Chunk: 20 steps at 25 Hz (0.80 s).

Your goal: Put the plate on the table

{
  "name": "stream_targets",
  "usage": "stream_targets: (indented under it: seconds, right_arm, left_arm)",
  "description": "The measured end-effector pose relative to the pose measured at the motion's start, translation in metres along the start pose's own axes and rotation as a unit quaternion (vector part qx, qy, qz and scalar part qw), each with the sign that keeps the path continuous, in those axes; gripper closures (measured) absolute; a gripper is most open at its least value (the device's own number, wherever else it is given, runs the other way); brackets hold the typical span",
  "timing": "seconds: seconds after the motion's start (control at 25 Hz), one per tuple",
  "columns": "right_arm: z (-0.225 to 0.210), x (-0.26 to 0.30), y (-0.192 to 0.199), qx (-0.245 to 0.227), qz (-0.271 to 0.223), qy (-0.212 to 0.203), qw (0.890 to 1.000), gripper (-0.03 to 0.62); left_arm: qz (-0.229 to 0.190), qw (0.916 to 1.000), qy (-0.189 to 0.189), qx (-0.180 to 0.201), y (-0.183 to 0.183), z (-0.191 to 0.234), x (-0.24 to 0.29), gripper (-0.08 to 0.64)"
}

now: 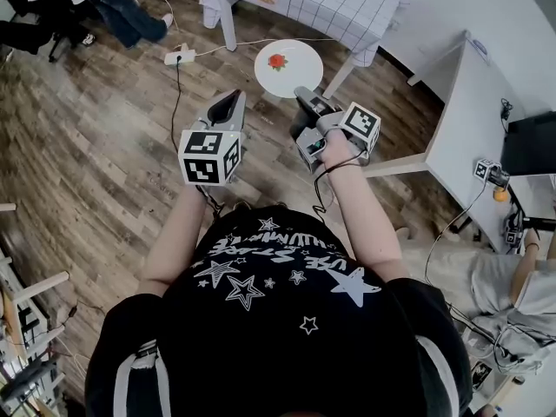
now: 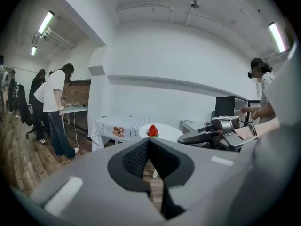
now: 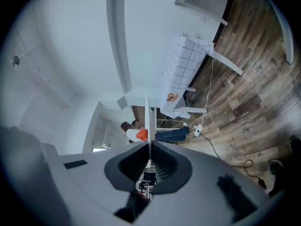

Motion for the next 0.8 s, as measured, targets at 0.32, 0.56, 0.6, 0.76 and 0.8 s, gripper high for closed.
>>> stream_targets:
  seconds: [0.32, 0.56, 0.6, 0.76, 0.8]
  right_arm:
    - [-0.001, -0.011, -0.014, -0.004, -0.009, -0.008, 1.0, 0.568]
    - [-0.005, -0.025, -0.024, -0.012, 0.0, -0.008, 1.0, 0.568]
    - [-0.007, -0.027, -0.027, -0.005, -0.001, -0.011, 1.0, 0.568]
    - [-0.014, -0.04, -0.039, 0.007, 0.0, -0.011, 1.0, 0.568]
    - [-0.016, -0.042, -0.041, 0.007, 0.001, -0.009, 1.0, 0.568]
  left_arm:
    - [-0.003, 1.0, -0.003, 0.002, 0.001, -0.011, 0.005, 0.551]
    - [-0.004, 1.0, -0.003, 0.0, 0.005, -0.032, 0.014, 0.551]
    - [-0.006, 1.0, -0.002, -0.001, 0.006, -0.036, 0.015, 0.551]
    - [-0.015, 0.9999, 0.002, -0.006, 0.014, -0.054, 0.017, 0.551]
    - [-0.014, 0.9999, -0.001, -0.006, 0.016, -0.058, 0.017, 0.551]
Point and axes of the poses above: the fingertips, and each gripper's own axes: x forward along the fingers, z to its left, y out of its underside, the point moved 10 cm from there along -x, backward along the fingers, and after that the axes turned 7 degrees about -x, right-handed, at the moved point
